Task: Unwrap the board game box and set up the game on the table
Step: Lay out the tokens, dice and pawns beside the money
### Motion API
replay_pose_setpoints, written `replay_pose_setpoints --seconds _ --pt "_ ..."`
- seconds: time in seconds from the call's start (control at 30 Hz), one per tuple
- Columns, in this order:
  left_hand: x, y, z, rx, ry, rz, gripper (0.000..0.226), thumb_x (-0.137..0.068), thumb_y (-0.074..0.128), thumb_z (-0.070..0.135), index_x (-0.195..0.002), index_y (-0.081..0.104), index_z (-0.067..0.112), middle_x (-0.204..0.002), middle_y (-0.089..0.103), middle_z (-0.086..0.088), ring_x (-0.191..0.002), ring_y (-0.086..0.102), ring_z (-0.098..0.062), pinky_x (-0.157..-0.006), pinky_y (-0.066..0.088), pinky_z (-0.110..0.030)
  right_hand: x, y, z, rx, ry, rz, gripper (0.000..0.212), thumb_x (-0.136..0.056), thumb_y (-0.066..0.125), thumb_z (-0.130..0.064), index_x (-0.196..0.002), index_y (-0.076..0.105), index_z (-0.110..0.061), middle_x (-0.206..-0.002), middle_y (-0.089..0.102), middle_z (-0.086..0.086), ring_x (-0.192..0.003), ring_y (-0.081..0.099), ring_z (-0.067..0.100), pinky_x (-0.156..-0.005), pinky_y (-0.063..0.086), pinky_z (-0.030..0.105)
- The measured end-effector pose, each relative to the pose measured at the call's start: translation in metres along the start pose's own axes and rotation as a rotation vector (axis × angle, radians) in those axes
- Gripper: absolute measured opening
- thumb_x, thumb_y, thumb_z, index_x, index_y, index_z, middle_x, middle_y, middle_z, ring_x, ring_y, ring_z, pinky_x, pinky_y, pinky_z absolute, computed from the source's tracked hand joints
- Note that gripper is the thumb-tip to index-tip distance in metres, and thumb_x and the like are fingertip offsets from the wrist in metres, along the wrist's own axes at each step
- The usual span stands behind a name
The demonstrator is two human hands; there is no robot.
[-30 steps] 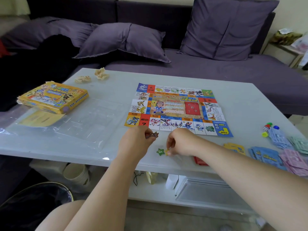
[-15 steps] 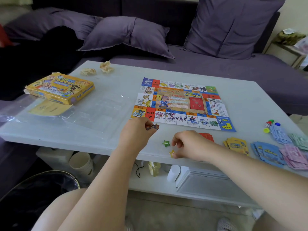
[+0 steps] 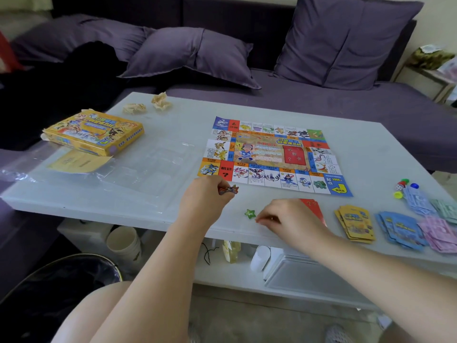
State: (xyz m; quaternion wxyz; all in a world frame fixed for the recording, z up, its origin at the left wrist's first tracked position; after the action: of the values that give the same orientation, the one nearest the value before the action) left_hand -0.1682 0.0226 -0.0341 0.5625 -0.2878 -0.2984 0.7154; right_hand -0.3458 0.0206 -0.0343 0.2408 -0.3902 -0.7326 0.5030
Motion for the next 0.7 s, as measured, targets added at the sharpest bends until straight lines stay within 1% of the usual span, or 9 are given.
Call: replay_pose_setpoints --seconds 0.07,0.13,0.23,0.3,0.4,0.47,0.53,0.63,0.7 --pt "0.0 0.0 0.001 -0.005 0.001 0.003 0.017 -0.087 0.063 0.031 -0.096 0.067 0.018 -0.089 0.063 0.003 -0.073 0.053 -0.013 -0.053 0.037 -0.019 -0.015 -0.007 0.003 -0.162 0.119 -0.005 0.017 -0.086 0.067 -0.022 -0.101 0.073 -0.015 -0.094 0.07 -0.004 -0.085 0.062 0.008 -0.076 0.045 0.015" --pt "-0.001 0.0 0.001 -0.005 0.005 0.003 0.017 -0.087 0.064 0.031 -0.096 0.067 0.018 -0.089 0.065 0.003 -0.075 0.055 -0.013 -0.055 0.039 -0.02 -0.029 -0.005 0.007 -0.252 0.201 -0.077 0.022 -0.084 0.071 -0.023 -0.104 0.07 -0.014 -0.084 0.066 -0.006 -0.076 0.058 0.005 -0.066 0.041 0.011" --pt "-0.001 0.0 0.001 -0.005 -0.003 0.0 0.015 -0.086 0.065 0.032 -0.095 0.067 0.02 -0.088 0.065 0.004 -0.075 0.056 -0.013 -0.06 0.042 -0.024 -0.04 0.001 0.011 -0.234 0.259 -0.156 0.034 -0.082 0.073 -0.027 -0.112 0.066 -0.013 -0.083 0.058 -0.003 -0.077 0.054 0.011 -0.065 0.04 0.02" --pt "-0.002 -0.001 0.0 0.004 -0.003 0.006 0.014 -0.086 0.065 0.032 -0.093 0.067 0.02 -0.087 0.065 0.004 -0.072 0.054 -0.012 -0.061 0.043 -0.025 -0.043 0.001 0.01 -0.168 0.252 -0.154 0.043 -0.08 0.074 -0.031 -0.118 0.064 -0.015 -0.093 0.056 -0.002 -0.082 0.051 0.011 -0.069 0.039 0.023" --pt "-0.002 -0.003 -0.001 0.006 0.004 0.012 0.014 -0.086 0.065 0.031 -0.093 0.068 0.019 -0.087 0.065 0.003 -0.07 0.053 -0.013 -0.059 0.041 -0.025 -0.035 0.005 0.002 -0.024 0.181 -0.181 0.061 -0.077 0.073 -0.045 -0.13 0.055 -0.02 -0.12 0.047 -0.001 -0.107 0.048 0.014 -0.09 0.039 0.027" --pt "-0.001 -0.005 -0.002 0.025 -0.004 0.015 0.014 -0.086 0.065 0.03 -0.093 0.068 0.018 -0.089 0.066 0.001 -0.074 0.056 -0.016 -0.062 0.043 -0.026 -0.024 0.011 -0.005 0.063 0.099 -0.187 0.066 -0.077 0.07 -0.05 -0.133 0.052 -0.02 -0.123 0.043 -0.002 -0.118 0.041 0.017 -0.097 0.038 0.031" --pt "-0.001 -0.005 -0.002 0.031 -0.009 0.016 0.014 -0.086 0.065 0.029 -0.094 0.068 0.018 -0.09 0.067 0.0 -0.076 0.057 -0.018 -0.064 0.044 -0.027 -0.012 0.016 -0.009 0.163 0.001 -0.159 0.063 -0.081 0.066 -0.049 -0.134 0.05 -0.019 -0.124 0.042 -0.001 -0.118 0.038 0.017 -0.095 0.037 0.029" --pt "0.0 -0.005 -0.001 0.02 0.0 0.008 0.015 -0.087 0.064 0.03 -0.094 0.068 0.018 -0.091 0.067 0.0 -0.073 0.055 -0.017 -0.061 0.043 -0.026 0.0 0.021 -0.01 0.283 -0.117 -0.07 0.046 -0.088 0.061 -0.036 -0.129 0.053 -0.017 -0.123 0.046 0.0 -0.114 0.041 0.019 -0.09 0.041 0.03" --pt "0.001 -0.005 0.0 0.012 0.004 0.003 0.015 -0.087 0.064 0.03 -0.095 0.068 0.018 -0.091 0.066 0.0 -0.07 0.052 -0.014 -0.057 0.04 -0.024 0.006 0.024 -0.009 0.324 -0.208 -0.019 0.033 -0.084 0.069 -0.024 -0.115 0.064 -0.013 -0.107 0.056 0.003 -0.102 0.052 0.022 -0.075 0.048 0.032"
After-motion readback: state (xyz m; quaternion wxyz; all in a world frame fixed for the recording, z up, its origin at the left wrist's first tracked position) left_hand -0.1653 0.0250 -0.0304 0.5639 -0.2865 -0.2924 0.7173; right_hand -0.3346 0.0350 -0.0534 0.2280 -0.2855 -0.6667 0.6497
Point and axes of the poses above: each hand's wrist, its own x-axis away from the middle knuckle, its own y-axis out of the palm, z = x × y, the point moved 3 cm from there along -x, towards the middle knuckle
